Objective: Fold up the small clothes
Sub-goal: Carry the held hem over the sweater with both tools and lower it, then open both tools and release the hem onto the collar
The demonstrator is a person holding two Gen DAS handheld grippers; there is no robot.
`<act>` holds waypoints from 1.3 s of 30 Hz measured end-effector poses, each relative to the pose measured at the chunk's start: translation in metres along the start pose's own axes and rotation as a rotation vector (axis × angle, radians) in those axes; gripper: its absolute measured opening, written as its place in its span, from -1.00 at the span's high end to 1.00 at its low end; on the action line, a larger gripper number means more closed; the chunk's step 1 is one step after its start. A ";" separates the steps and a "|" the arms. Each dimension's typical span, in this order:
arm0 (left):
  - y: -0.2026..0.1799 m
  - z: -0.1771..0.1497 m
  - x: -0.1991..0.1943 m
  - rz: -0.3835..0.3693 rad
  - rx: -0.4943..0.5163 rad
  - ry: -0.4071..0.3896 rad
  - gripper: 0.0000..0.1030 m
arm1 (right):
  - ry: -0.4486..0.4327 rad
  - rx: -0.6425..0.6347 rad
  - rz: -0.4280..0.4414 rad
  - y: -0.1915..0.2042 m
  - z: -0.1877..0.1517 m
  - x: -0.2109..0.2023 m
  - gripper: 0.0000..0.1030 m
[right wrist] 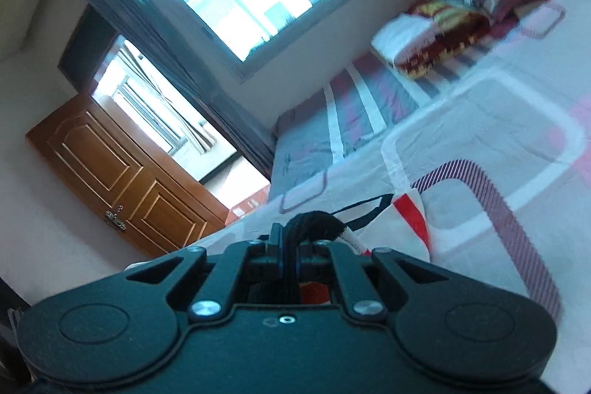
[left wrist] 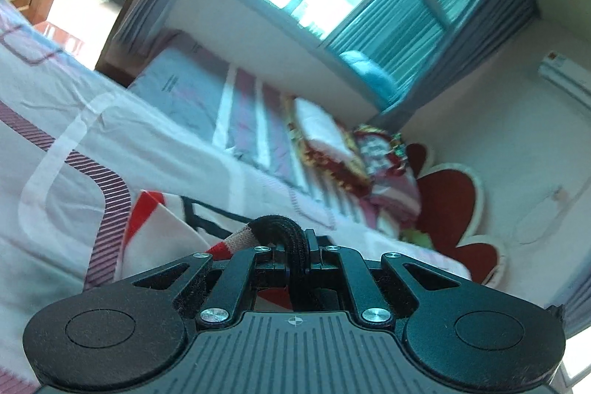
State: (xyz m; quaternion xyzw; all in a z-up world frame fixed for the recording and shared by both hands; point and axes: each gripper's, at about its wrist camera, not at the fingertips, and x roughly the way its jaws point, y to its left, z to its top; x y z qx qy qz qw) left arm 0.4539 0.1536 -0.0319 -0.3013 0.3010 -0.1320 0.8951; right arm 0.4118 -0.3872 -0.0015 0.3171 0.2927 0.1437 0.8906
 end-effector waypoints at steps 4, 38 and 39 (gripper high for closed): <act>0.025 -0.001 0.051 0.066 -0.028 0.060 0.88 | 0.066 0.085 -0.003 -0.037 0.006 0.054 0.88; 0.055 0.000 0.092 0.115 -0.033 -0.070 0.08 | 0.005 0.037 -0.098 -0.067 0.005 0.098 0.17; 0.048 0.000 0.094 0.147 0.055 -0.030 0.08 | -0.005 0.031 -0.066 -0.067 0.006 0.092 0.13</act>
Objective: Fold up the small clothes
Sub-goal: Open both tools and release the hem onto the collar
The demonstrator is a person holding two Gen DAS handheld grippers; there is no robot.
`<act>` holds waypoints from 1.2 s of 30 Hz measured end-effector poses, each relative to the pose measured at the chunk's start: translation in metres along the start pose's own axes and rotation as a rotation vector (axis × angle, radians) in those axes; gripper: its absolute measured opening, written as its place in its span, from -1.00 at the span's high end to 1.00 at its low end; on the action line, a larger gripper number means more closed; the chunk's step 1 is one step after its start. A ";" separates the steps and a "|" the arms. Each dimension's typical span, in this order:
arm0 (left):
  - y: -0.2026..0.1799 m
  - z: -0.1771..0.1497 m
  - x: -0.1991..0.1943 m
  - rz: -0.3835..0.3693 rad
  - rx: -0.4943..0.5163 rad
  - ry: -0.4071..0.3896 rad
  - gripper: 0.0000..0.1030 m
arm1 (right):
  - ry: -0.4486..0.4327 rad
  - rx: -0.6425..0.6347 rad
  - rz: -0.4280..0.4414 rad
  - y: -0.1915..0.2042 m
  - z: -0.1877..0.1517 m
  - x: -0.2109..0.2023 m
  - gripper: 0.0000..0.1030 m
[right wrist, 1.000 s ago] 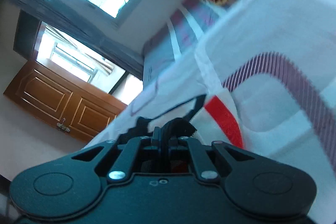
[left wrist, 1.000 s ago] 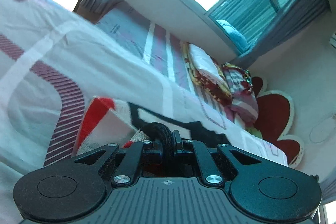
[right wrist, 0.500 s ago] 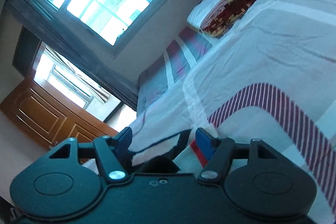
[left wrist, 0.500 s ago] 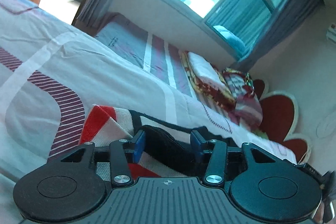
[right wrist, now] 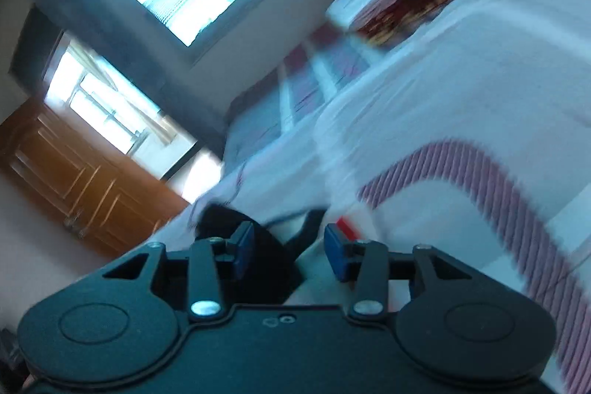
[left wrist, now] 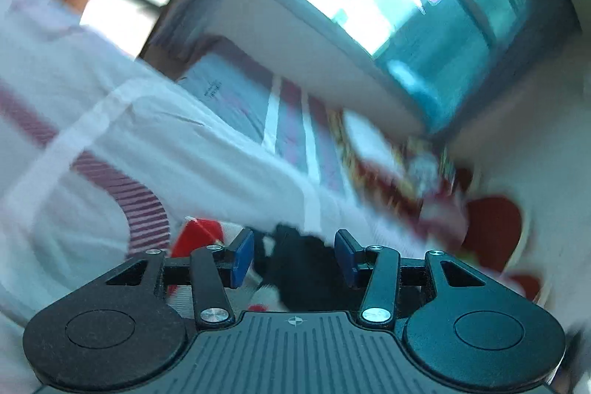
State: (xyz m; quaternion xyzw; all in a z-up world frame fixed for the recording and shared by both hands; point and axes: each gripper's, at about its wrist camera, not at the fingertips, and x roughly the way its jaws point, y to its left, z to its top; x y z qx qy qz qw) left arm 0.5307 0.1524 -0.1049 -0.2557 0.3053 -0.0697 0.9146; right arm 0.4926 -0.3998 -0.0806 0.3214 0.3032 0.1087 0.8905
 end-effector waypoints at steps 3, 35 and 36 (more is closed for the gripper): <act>-0.016 -0.002 0.010 0.061 0.191 0.095 0.08 | 0.018 -0.122 -0.011 0.010 -0.003 -0.006 0.06; -0.054 -0.036 -0.030 0.305 0.429 -0.135 -0.20 | -0.007 -0.767 -0.335 0.081 -0.051 0.012 0.35; -0.066 -0.038 -0.034 0.282 0.437 -0.141 -0.20 | 0.002 -0.777 -0.280 0.090 -0.056 0.006 0.35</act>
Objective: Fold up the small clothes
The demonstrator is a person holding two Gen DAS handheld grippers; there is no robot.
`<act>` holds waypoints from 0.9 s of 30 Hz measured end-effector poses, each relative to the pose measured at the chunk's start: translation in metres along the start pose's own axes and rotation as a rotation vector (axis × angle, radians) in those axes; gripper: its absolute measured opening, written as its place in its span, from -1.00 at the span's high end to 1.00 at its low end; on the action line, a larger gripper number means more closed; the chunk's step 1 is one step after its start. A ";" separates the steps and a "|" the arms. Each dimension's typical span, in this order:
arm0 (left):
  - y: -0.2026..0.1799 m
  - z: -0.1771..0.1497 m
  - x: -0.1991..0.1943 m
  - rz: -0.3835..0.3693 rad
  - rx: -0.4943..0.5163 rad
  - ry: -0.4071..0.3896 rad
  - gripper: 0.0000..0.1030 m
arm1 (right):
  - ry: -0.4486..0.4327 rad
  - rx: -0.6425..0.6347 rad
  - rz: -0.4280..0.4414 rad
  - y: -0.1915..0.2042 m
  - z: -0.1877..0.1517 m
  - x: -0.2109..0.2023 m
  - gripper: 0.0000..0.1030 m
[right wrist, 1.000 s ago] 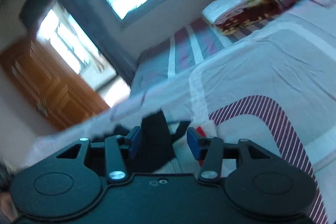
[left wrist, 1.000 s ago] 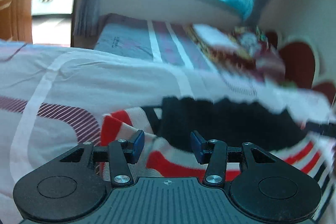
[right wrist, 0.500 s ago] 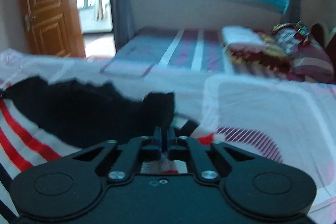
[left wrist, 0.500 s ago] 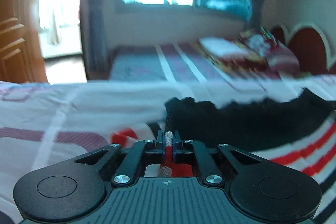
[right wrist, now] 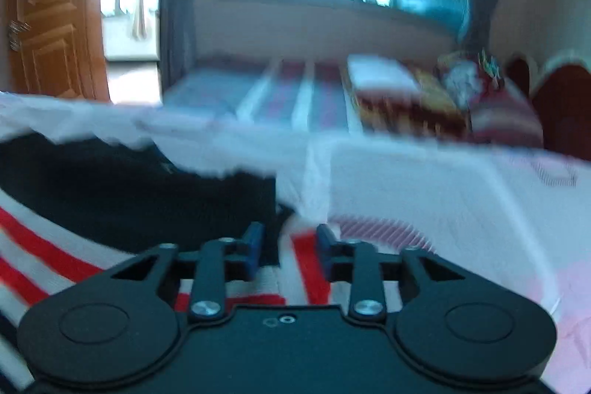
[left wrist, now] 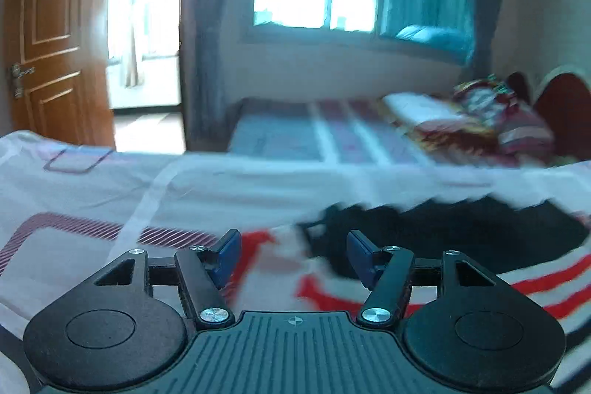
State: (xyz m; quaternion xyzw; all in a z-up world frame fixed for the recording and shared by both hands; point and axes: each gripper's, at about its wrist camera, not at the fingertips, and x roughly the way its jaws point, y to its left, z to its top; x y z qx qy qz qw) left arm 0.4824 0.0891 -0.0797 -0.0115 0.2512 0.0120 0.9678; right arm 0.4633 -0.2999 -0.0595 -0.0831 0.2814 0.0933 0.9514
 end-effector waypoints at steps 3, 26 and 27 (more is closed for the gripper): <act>-0.058 0.000 -0.010 -0.133 0.072 -0.002 -0.20 | 0.030 -0.071 0.146 0.046 0.002 -0.003 0.40; -0.091 -0.065 -0.061 -0.118 0.164 0.118 -0.24 | 0.077 -0.041 0.084 0.096 -0.051 -0.067 0.37; -0.093 -0.070 -0.057 -0.104 0.173 0.156 -0.24 | 0.103 -0.042 0.078 0.102 -0.055 -0.065 0.36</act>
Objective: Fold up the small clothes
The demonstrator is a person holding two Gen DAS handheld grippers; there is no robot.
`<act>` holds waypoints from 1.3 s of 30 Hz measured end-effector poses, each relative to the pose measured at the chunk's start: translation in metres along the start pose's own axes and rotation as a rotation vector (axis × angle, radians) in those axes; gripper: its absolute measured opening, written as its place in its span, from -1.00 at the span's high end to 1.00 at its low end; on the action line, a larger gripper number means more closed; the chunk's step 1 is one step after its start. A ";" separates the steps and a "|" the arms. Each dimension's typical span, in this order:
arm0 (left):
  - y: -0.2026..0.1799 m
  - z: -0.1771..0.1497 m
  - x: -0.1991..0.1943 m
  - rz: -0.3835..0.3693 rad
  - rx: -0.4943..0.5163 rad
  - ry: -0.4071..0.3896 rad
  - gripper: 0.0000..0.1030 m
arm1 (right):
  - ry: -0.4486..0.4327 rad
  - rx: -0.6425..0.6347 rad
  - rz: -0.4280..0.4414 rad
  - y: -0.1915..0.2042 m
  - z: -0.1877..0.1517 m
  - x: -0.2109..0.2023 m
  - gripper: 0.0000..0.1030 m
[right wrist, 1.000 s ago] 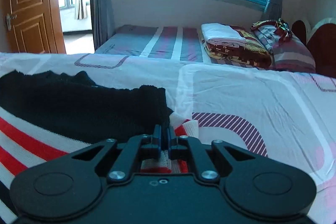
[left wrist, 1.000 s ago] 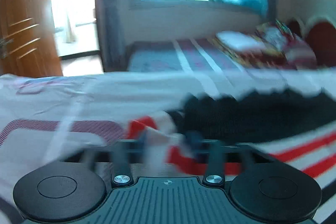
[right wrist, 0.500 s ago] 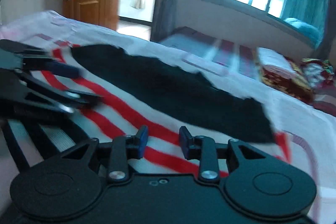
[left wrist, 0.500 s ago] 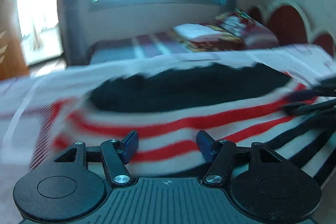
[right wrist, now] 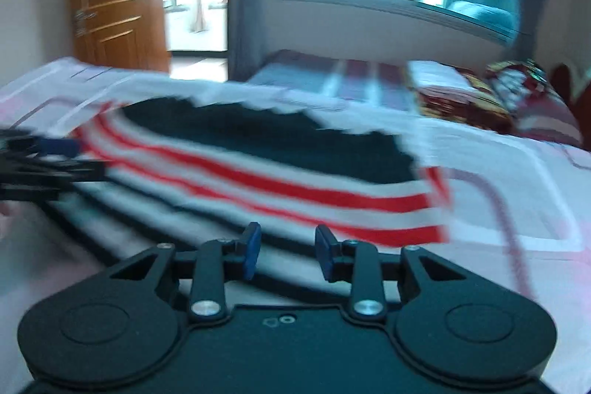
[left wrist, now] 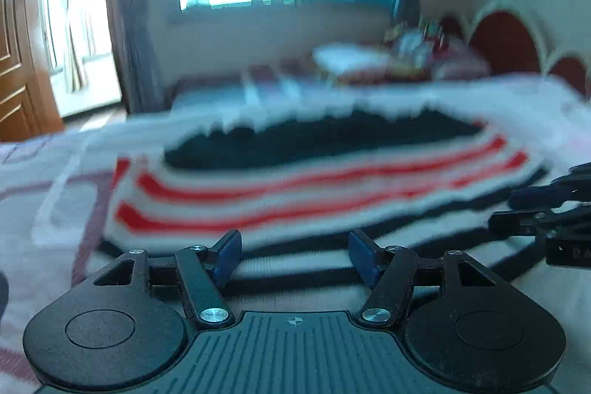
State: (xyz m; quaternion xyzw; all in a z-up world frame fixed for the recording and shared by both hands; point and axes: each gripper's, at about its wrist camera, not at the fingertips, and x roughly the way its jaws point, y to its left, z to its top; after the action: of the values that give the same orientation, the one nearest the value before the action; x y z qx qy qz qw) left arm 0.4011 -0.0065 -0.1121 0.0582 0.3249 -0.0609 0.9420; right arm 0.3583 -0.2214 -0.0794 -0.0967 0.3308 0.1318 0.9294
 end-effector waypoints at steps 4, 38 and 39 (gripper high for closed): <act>0.026 -0.005 -0.036 0.017 -0.042 -0.065 -0.24 | 0.002 0.064 -0.033 -0.011 -0.012 -0.019 0.39; -0.030 -0.016 -0.025 -0.072 0.043 -0.013 -0.25 | 0.025 0.008 0.074 0.026 -0.011 -0.016 0.62; -0.023 -0.020 -0.027 -0.060 0.045 -0.014 -0.24 | 0.030 -0.009 0.059 0.027 -0.014 -0.015 0.61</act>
State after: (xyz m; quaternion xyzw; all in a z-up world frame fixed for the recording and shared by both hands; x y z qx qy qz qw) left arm 0.3639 -0.0237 -0.1125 0.0690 0.3187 -0.0969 0.9404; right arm 0.3304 -0.2025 -0.0830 -0.0930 0.3469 0.1594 0.9196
